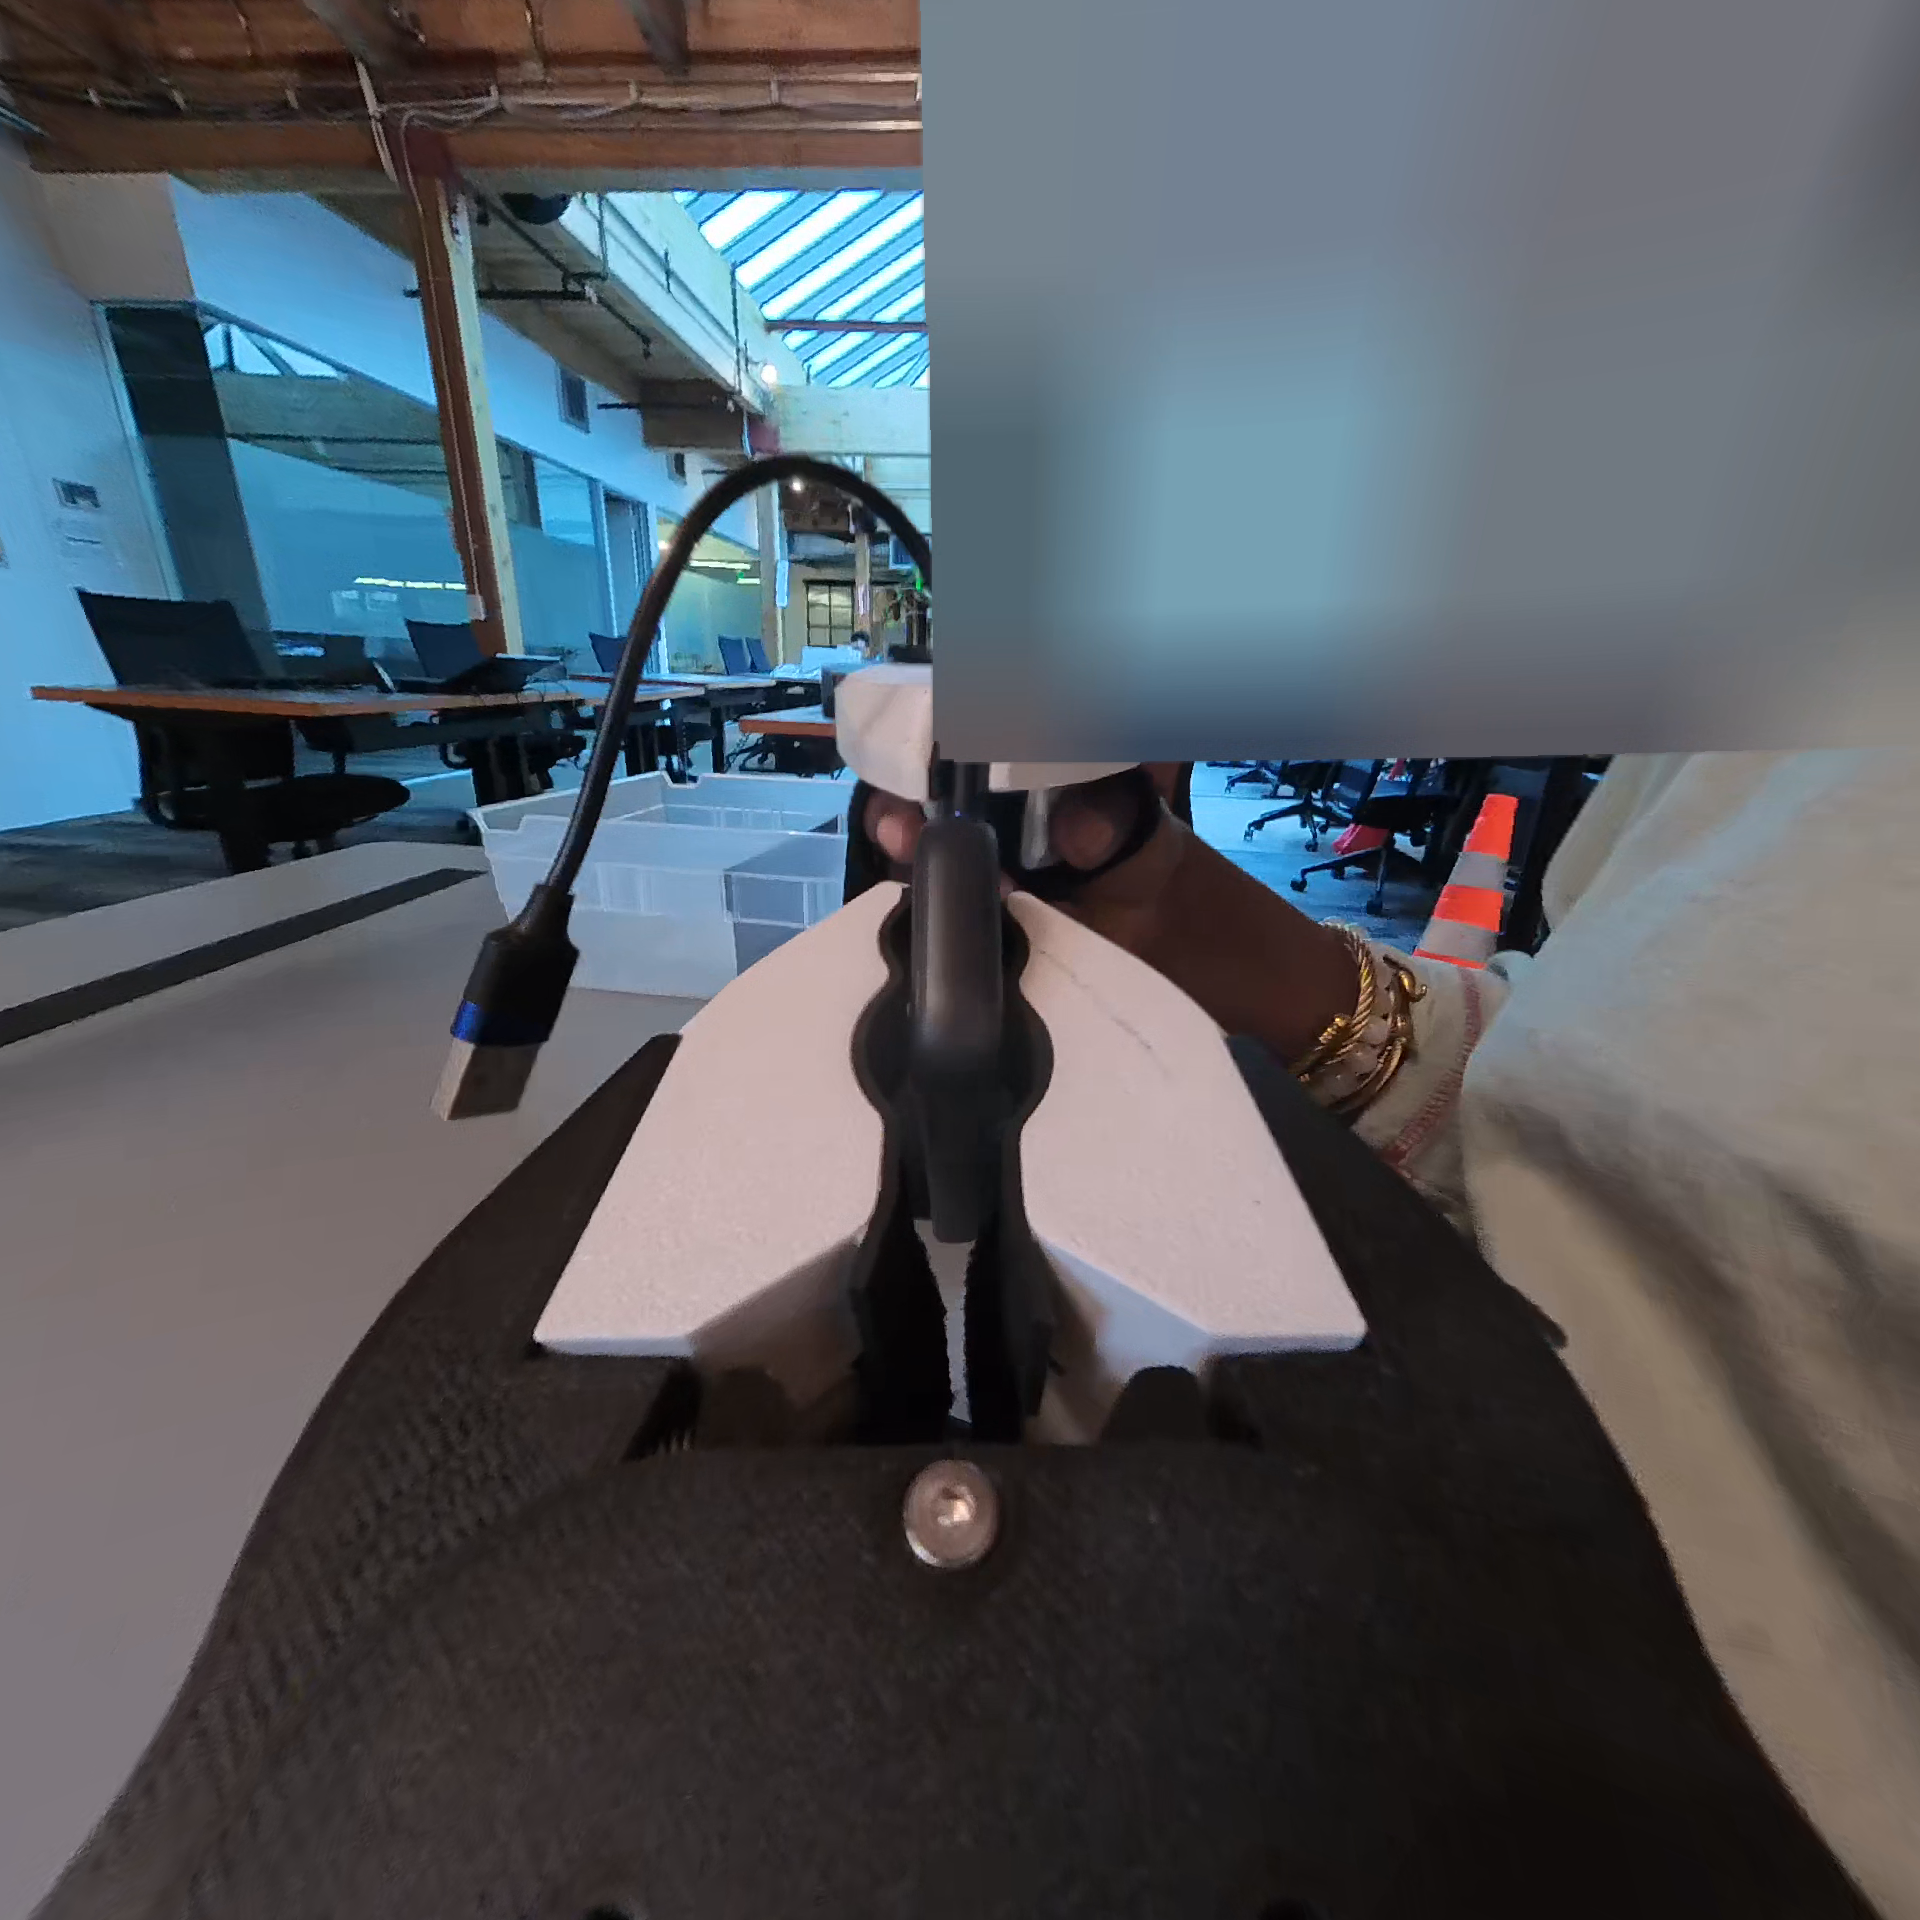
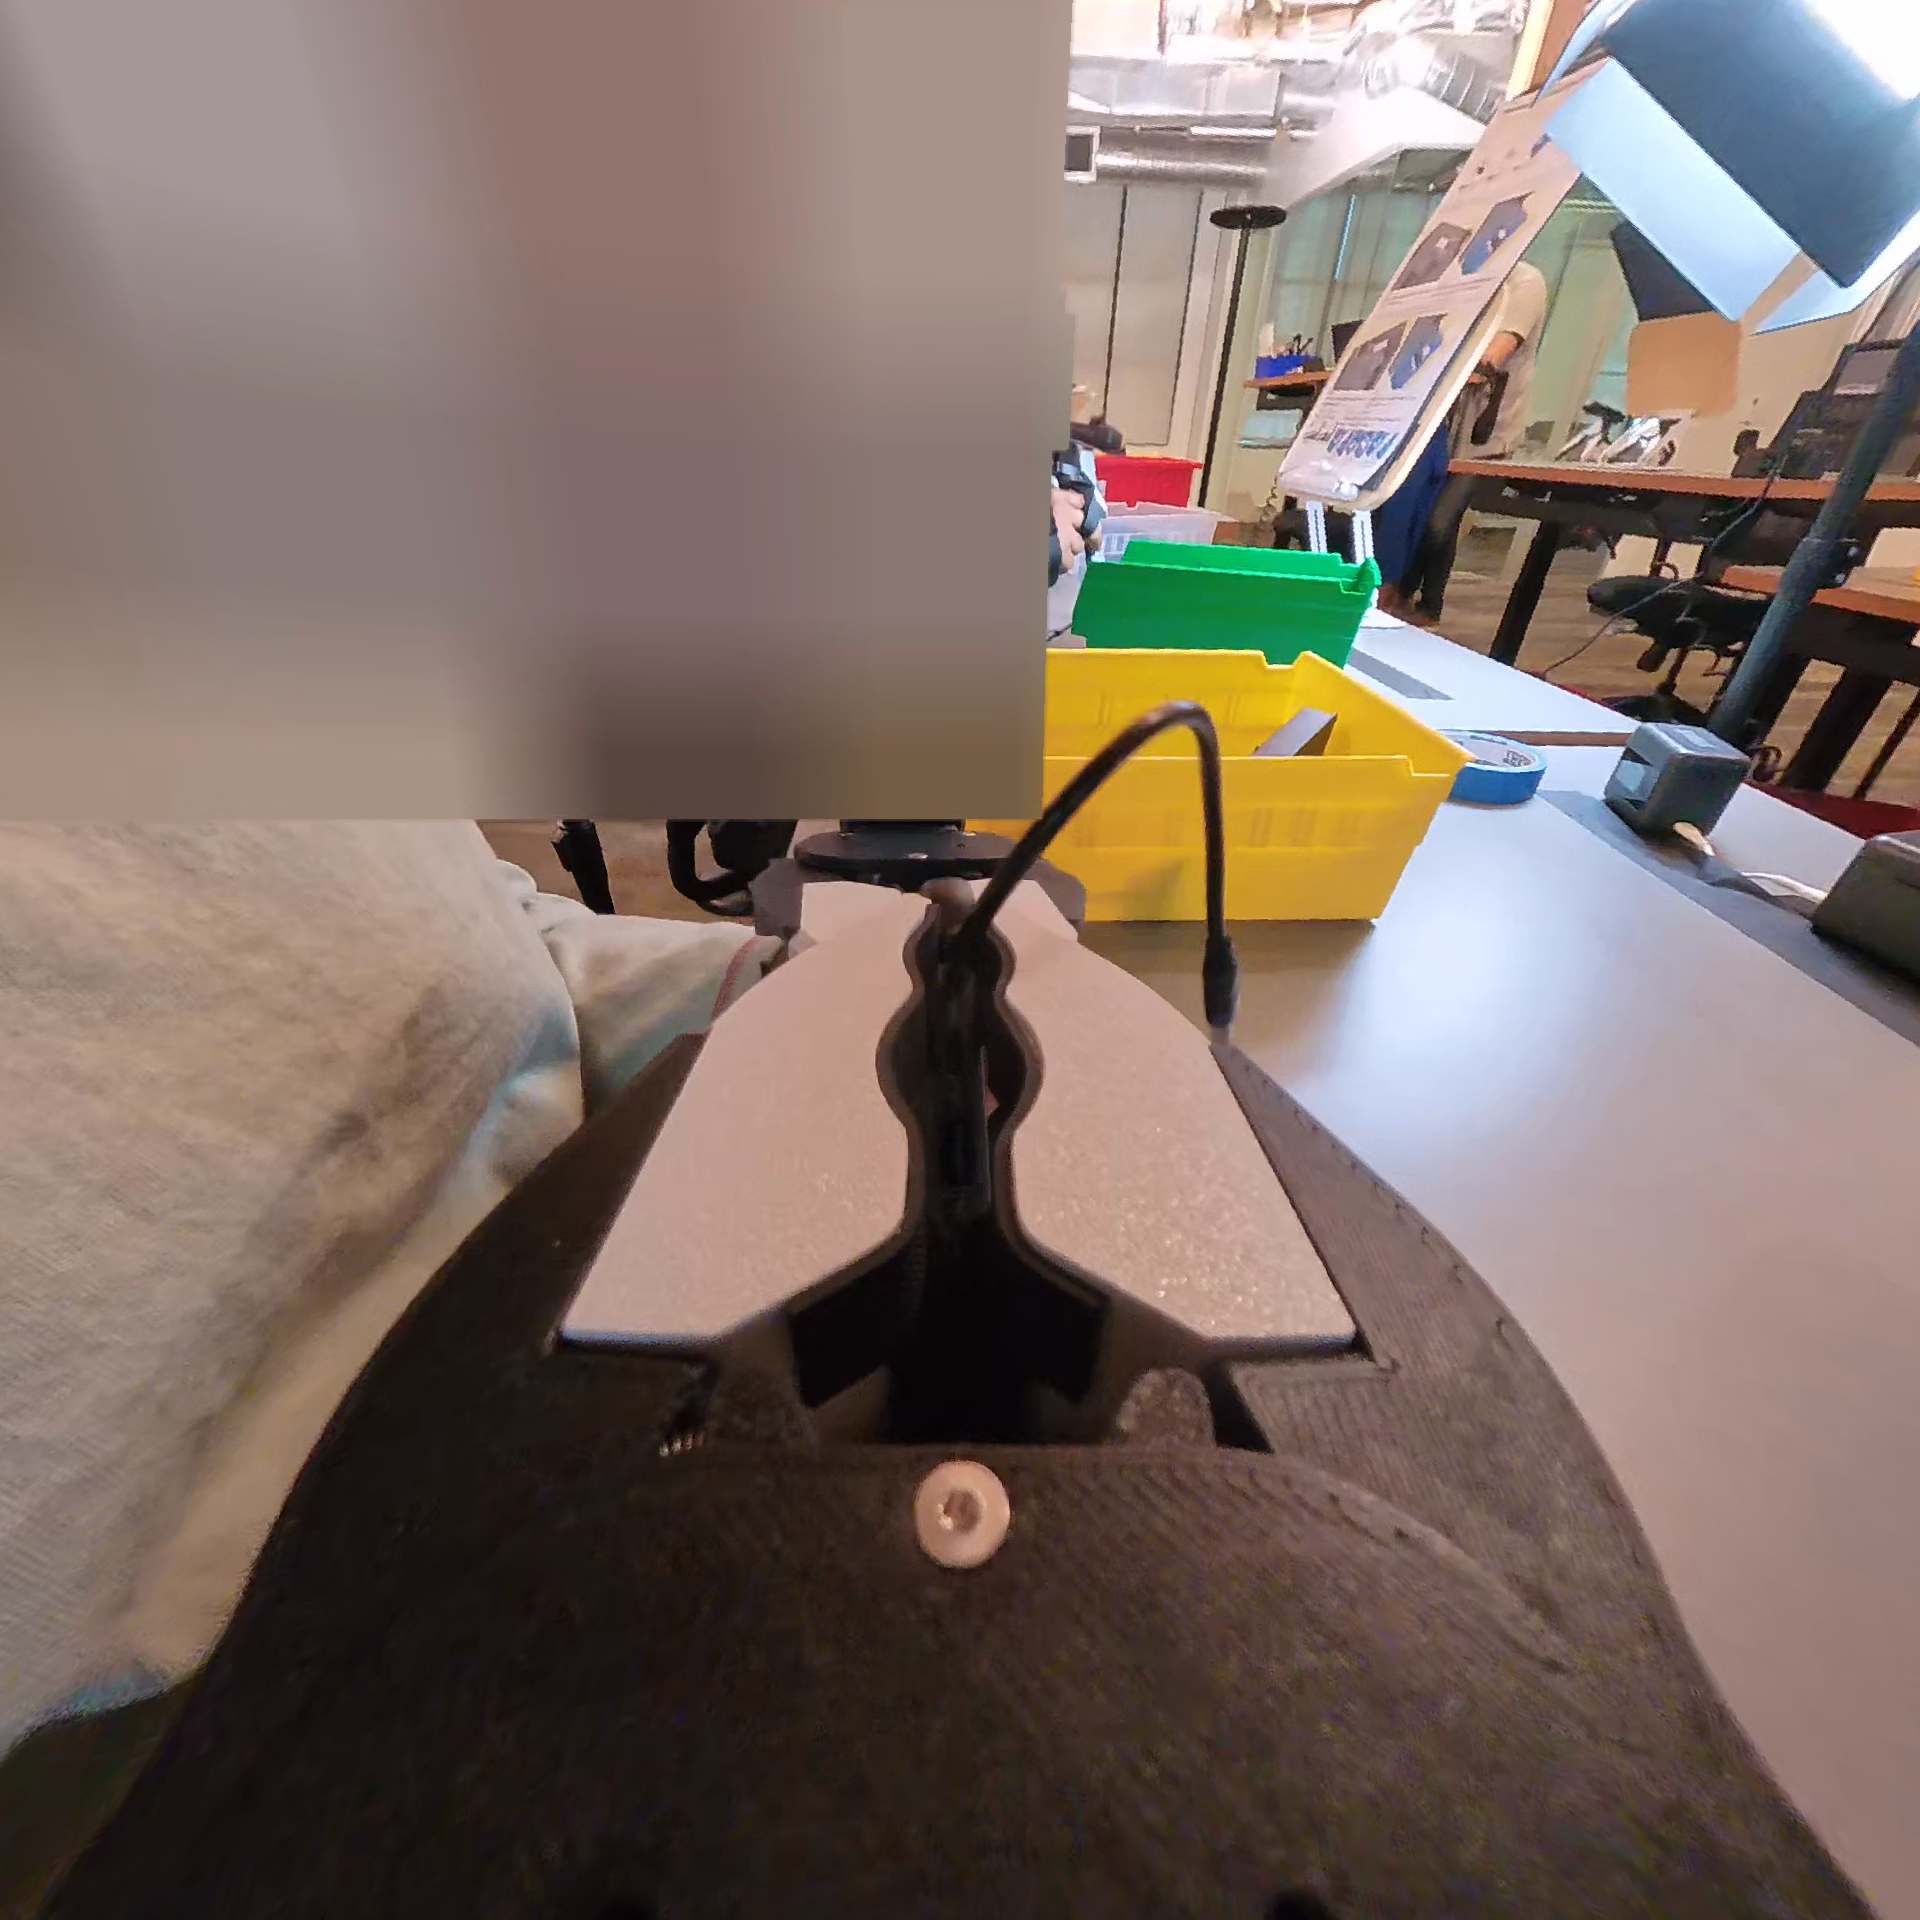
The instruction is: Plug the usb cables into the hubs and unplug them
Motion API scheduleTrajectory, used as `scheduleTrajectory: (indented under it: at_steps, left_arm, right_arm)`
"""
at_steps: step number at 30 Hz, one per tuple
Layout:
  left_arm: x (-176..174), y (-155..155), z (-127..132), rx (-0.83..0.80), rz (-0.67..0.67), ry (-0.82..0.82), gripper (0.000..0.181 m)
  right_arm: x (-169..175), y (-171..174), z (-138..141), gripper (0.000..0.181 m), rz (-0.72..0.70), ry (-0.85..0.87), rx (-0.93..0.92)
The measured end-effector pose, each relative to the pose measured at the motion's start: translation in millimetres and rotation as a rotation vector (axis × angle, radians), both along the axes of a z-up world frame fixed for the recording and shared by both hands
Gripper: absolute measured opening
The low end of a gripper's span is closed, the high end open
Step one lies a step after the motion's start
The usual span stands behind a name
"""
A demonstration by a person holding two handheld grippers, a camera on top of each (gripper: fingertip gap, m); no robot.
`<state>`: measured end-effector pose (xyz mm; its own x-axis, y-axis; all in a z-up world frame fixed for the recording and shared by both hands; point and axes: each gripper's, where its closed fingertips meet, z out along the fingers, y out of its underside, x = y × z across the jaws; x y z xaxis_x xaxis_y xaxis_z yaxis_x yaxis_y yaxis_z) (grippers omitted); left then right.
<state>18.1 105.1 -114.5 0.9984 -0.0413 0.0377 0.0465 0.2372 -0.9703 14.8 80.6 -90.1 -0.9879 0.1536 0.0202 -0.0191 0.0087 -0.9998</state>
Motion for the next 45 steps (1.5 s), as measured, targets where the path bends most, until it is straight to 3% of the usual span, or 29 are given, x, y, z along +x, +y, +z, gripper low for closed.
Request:
scheduleTrajectory:
  at_steps: [6, 9, 10, 15, 20, 23, 28, 32, 35, 45]
  left_arm:
    - [0.6, 5.2, -8.2, -0.055, 0.007, 0.011, 0.013]
    - [4.5, 6.7, -15.9, -0.108, -0.006, 0.044, 0.012]
    - [5.7, 8.2, -17.0, -0.118, -0.004, 0.056, 0.012]
    - [2.2, 1.1, -7.2, -0.048, -0.006, 0.024, 0.012]
    - [3.7, 1.0, -6.2, -0.039, 0.002, 0.047, 0.013]
    - [1.7, 1.2, -6.1, -0.037, 0.010, 0.036, 0.013]
    - [-0.2, 1.5, -6.3, -0.035, 0.022, 0.030, 0.013]
    - [-1.9, 0.9, -5.8, -0.029, 0.021, 0.016, 0.013]
    - [-2.7, 0.2, -5.2, -0.023, 0.022, 0.010, 0.012]
    - [-3.7, -0.1, -4.7, -0.020, 0.025, 0.002, 0.012]
  right_arm:
    - [-0.6, 9.1, -3.3, 0.007, 0.012, -0.034, -0.034]
    - [-2.0, 51.6, 60.8, 0.005, -0.015, 0.012, -0.302]
    - [-7.0, 62.6, 67.8, 0.005, -0.077, 0.044, -0.276]
    - [-23.2, 112.0, 53.6, 0.006, -0.402, 0.101, 0.021]
    - [-15.8, 224.9, 41.4, 0.006, -0.894, 0.089, 0.190]
    - [0.7, 296.0, 10.0, 0.006, -1.165, -0.049, 0.372]
    - [12.4, 362.8, -55.2, 0.006, -1.381, -0.300, 0.595]
    - [2.5, 370.3, -103.6, 0.006, -1.369, -0.419, 0.773]
    - [-5.6, 356.3, -123.7, 0.013, -1.284, -0.446, 0.819]
    - [-14.4, 333.0, -93.2, 0.025, -1.238, -0.311, 0.680]
